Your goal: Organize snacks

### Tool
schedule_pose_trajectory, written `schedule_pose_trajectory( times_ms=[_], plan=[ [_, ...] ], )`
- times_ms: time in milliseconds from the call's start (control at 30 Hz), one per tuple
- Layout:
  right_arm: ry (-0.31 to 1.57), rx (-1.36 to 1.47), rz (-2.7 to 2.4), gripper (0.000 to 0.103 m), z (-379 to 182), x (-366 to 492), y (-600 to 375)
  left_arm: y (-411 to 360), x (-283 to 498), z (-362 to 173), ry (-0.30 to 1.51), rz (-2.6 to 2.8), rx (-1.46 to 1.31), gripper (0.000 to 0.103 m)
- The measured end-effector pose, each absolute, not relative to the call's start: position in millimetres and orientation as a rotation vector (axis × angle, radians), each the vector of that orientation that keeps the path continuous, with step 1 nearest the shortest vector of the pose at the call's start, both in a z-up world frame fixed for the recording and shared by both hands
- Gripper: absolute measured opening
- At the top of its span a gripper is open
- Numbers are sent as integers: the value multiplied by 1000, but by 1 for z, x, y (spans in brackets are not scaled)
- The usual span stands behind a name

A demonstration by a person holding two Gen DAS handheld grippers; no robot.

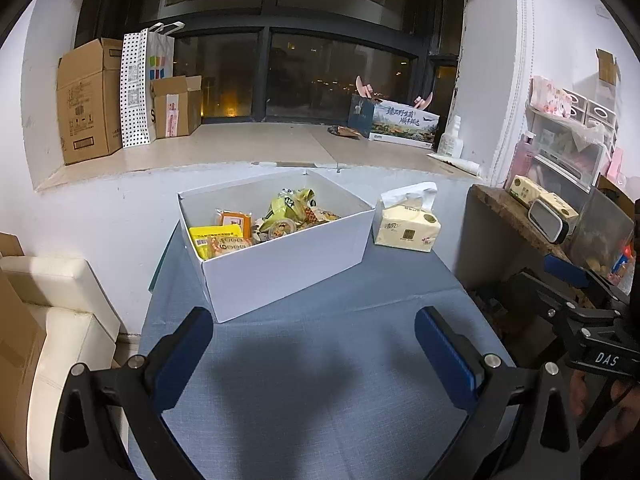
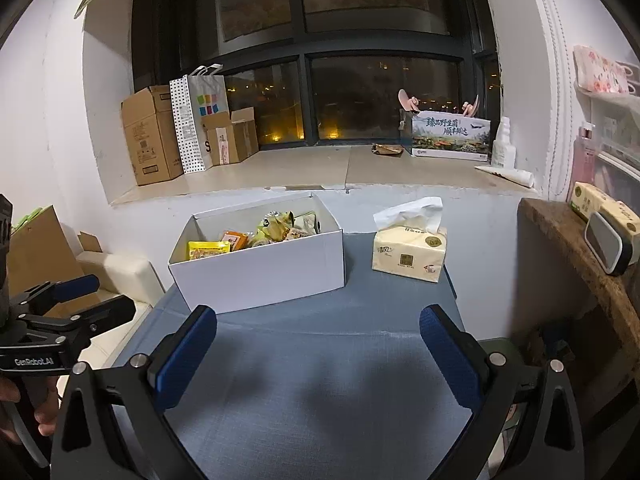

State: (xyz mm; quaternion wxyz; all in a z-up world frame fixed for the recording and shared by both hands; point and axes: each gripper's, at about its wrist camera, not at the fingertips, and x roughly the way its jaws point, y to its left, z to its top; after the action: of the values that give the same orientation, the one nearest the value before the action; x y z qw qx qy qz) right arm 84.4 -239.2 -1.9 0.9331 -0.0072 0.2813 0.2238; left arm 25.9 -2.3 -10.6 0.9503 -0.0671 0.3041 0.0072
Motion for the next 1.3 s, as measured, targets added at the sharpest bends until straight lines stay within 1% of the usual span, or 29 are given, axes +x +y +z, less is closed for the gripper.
schedule_pose_trajectory(
  times_ms=[333, 1300],
  plan=[
    [602, -21, 448, 103, -7, 88, -239, -4, 23, -12, 625, 17, -133, 103],
    [604, -24, 460, 103, -5, 86, -239, -9, 21, -9, 621, 0, -122, 103]
  ],
)
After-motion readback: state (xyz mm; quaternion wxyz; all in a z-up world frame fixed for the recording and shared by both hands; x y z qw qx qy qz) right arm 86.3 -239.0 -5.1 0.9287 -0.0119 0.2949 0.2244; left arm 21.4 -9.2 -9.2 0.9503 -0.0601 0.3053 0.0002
